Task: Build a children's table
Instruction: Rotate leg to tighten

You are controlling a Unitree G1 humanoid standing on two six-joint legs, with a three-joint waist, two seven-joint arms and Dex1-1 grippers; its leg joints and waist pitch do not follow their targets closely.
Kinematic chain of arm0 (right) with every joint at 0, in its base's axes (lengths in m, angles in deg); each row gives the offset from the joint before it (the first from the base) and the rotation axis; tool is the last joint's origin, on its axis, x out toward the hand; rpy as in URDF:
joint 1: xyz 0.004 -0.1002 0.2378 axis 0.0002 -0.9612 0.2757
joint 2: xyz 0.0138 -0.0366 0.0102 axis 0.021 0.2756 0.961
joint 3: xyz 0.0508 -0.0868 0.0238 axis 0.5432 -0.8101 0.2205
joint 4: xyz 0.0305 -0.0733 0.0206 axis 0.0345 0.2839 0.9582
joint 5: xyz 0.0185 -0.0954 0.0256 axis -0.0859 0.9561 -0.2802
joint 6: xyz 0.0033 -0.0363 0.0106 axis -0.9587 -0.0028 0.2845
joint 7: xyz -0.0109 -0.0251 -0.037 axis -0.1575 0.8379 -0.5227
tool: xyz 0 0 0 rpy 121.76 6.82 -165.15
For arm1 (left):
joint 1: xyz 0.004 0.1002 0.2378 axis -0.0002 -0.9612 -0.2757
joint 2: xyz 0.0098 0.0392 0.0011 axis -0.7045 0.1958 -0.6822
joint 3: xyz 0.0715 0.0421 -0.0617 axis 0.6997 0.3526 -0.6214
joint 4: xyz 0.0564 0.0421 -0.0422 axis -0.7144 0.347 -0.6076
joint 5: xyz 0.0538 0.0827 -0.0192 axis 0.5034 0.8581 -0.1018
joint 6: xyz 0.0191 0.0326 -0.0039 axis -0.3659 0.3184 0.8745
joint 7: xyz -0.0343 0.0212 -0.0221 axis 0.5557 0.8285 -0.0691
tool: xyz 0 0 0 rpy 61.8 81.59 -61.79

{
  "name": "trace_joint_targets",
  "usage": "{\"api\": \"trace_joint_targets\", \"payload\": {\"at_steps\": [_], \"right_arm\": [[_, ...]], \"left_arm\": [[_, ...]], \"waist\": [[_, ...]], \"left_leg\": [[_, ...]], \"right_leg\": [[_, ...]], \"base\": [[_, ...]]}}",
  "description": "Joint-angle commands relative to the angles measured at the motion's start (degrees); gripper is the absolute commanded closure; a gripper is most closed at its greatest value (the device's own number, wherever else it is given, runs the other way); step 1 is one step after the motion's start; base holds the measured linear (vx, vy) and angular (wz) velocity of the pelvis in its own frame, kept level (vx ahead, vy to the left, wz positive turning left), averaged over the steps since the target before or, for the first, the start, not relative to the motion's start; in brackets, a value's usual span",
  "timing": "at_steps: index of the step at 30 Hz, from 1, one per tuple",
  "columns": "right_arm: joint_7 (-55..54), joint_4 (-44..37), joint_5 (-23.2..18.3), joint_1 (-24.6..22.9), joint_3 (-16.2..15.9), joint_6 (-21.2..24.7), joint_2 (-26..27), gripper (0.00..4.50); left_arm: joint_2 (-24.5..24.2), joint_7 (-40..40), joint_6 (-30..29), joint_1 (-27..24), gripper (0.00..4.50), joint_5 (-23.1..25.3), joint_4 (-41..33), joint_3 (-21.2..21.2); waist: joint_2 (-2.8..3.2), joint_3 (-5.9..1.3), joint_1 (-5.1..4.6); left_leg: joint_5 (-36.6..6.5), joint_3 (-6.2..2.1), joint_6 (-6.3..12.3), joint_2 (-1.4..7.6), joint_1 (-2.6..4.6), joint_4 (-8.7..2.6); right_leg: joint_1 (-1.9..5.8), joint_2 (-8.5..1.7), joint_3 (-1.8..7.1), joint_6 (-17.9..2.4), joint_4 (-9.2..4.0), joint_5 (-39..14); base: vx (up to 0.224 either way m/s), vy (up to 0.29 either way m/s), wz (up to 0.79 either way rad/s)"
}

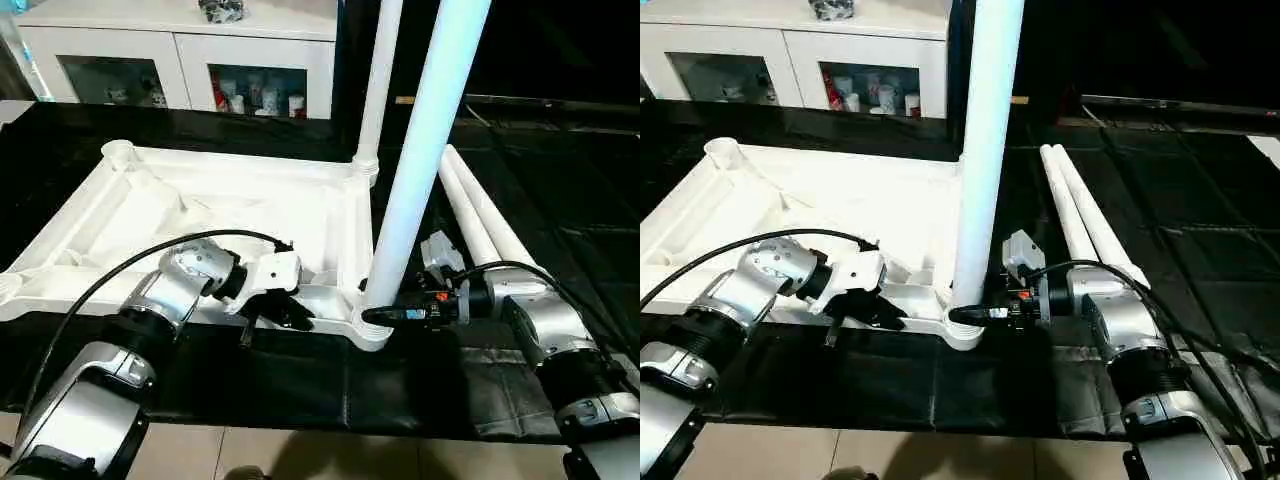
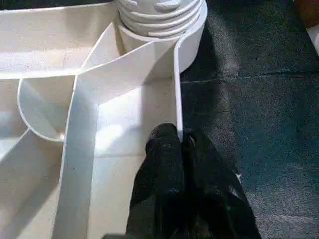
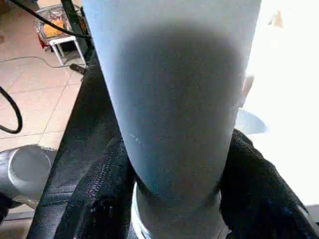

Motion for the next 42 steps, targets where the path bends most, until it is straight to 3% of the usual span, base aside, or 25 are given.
{"api": "trace_joint_targets", "payload": {"at_steps": [1,4,8,11,14,16,17,19,21,22,23,24,26,27,34,38,42], "right_arm": [[-0.24,-1.65,-0.36,-1.88,-0.98,1.6,0.61,2.49],[-4.73,-2.17,-0.25,-2.62,-0.11,2.78,2.11,2.5],[-19.03,-4.67,0.86,-4.59,1.8,8.7,7.43,2.52],[-27.71,-4.78,0.73,-4.55,3.8,11.93,11.79,2.52],[-38.97,0.3,2.03,-1.05,5.48,12.61,17.8,2.52],[-42.92,3.02,2.35,0.81,6.3,12.36,19.53,2.52],[-50.84,7.57,2.94,4.4,8.05,11.96,22.57,2.52],[-53.69,9.39,3.57,6.04,8.42,11.22,23.57,2.52],[-54.97,10.55,4.14,7.38,8.58,10.52,24.29,2.52],[-55.04,10.45,4.55,7.45,8.44,10.26,24.34,2.52],[-54.42,9.72,5.39,7.2,8.0,9.47,24.27,1.96],[-53.54,9.0,5.57,6.63,7.79,9.0,24.04,1.82],[-52.85,8.68,5.75,5.96,8.33,8.54,23.97,1.76],[-52.89,9.19,5.96,5.84,8.45,7.85,23.79,1.46],[-48.43,7.06,6.38,2.47,7.55,3.82,19.78,1.01],[-40.32,3.1,5.6,-1.09,6.84,1.18,14.85,0.71],[-30.46,0.5,4.71,-3.41,6.14,-0.81,8.9,0.43]], "left_arm": [[1.3,-1.81,-3.7,0.61,4.5,0.22,0.84,-0.11],[2.71,-5.01,-6.47,1.06,4.5,-0.63,0.64,-1.64],[6.78,-14.41,-15.29,2.17,4.5,-1.84,-1.78,-5.16],[9.53,-19.6,-20.34,2.81,4.5,-2.06,-3.41,-6.58],[13.7,-26.6,-24.43,4.34,4.5,-1.9,-4.04,-8.22],[15.01,-28.72,-25.69,4.9,4.5,-1.98,-3.95,-8.79],[17.43,-32.27,-28.09,5.8,4.5,-1.9,-4.38,-9.5],[18.36,-33.59,-28.99,6.08,4.5,-1.56,-4.88,-9.49],[18.77,-34.58,-29.44,6.3,4.5,-0.79,-5.29,-9.1],[18.73,-34.86,-29.53,6.27,4.5,-0.5,-5.42,-8.95],[18.18,-35.21,-29.06,6.12,4.5,0.49,-5.49,-8.34],[17.66,-35.08,-28.49,5.91,4.5,0.9,-5.38,-8.07],[16.77,-35.09,-28.1,5.42,4.5,1.26,-5.39,-7.94],[16.21,-35.15,-28.17,4.98,4.5,1.39,-5.72,-7.86],[12.52,-31.46,-24.61,2.22,4.5,1.79,-6.35,-6.61],[9.64,-27.26,-19.78,1.16,4.5,2.05,-5.03,-5.51],[6.71,-21.94,-15.74,0.35,4.5,1.37,-4.11,-4.42]], "waist": [[0.37,-3.98,-0.13],[0.11,-3.73,-0.14],[-0.04,-3.02,-0.75],[-0.1,-3.06,-1.48],[-0.01,-3.16,-2.79],[-0.04,-3.24,-3.34],[0.2,-3.27,-3.74],[0.09,-3.44,-4.04],[-0.12,-3.69,-4.03],[-0.12,-3.69,-4.03],[-0.23,-3.85,-3.99],[-0.57,-3.9,-3.96],[-0.25,-3.92,-3.74],[-0.25,-3.86,-3.63],[-0.18,-3.54,-3.65],[-0.21,-3.59,-3.13],[-0.22,-3.59,-2.95]], "left_leg": [[-11.7,-0.36,2.39,2.35,0.73,-3.34],[-12.79,-0.34,2.03,2.28,0.74,-3.49],[-18.3,-0.82,-0.33,2.09,1.2,-4.13],[-19.27,-1.23,-1.04,1.96,1.14,-4.44],[-19.54,-1.25,-1.55,1.76,1.1,-4.34],[-18.97,-1.31,-1.55,1.58,0.89,-4.3],[-17.33,-1.1,-1.06,1.51,0.53,-4.18],[-16.91,-0.94,-0.89,1.36,0.85,-3.97],[-14.31,-0.63,0.54,1.31,0.76,-3.69],[-14.31,-0.63,0.54,1.31,0.76,-3.69],[-12.08,-0.62,1.28,1.29,0.33,-3.59],[-10.25,-0.45,2.19,1.28,0.25,-3.47],[-8.4,-0.45,3.15,1.36,0.15,-3.45],[-8.72,-0.45,3.25,1.44,0.27,-3.51],[-12.44,-0.54,2.18,1.69,0.61,-3.91],[-12.48,-0.51,2.32,1.75,0.74,-3.89],[-11.92,-0.42,2.98,1.7,0.43,-3.76]], "right_leg": [[3.12,-3.96,2.46,-13.37,-3.74,-9.01],[3.11,-4.02,2.46,-13.26,-4.07,-10.87],[2.73,-4.4,2.38,-9.04,-5.47,-25.08],[2.76,-4.52,2.3,-6.3,-6.05,-29.7],[2.39,-4.37,2.28,-7.23,-5.84,-27.92],[2.62,-4.37,2.16,-7.12,-5.89,-27.84],[2.66,-4.22,2.37,-7.36,-5.79,-25.17],[2.54,-4.02,2.33,-8.17,-5.77,-23.1],[2.72,-3.89,2.51,-9.74,-5.34,-17.44],[2.72,-3.89,2.51,-9.74,-5.34,-17.44],[3.21,-3.85,2.5,-10.39,-4.82,-13.97],[3.25,-3.71,2.51,-10.78,-4.67,-10.99],[3.36,-3.77,2.48,-11.66,-4.34,-8.04],[3.44,-3.85,2.43,-11.74,-4.43,-9.01],[3.2,-3.81,2.52,-10.72,-4.95,-13.78],[3.21,-3.77,2.57,-10.0,-5.03,-13.44],[3.42,-3.75,2.56,-10.92,-4.76,-10.82]], "base": [[0.0,0.0,0.0],[0.0,0.0,0.0],[0.0,0.0,0.0],[0.0,0.0,0.0],[0.0,0.0,0.0],[0.0,0.0,0.0],[0.0,0.0,0.0],[0.0,0.0,0.0],[0.0,0.0,0.0],[0.0,0.0,0.0],[0.0,0.0,0.0],[0.0,0.0,0.0],[0.0,0.0,0.0],[0.0,0.0,0.0],[0.0,0.0,0.0],[0.0,0.0,0.0],[0.0,0.0,0.0]]}}
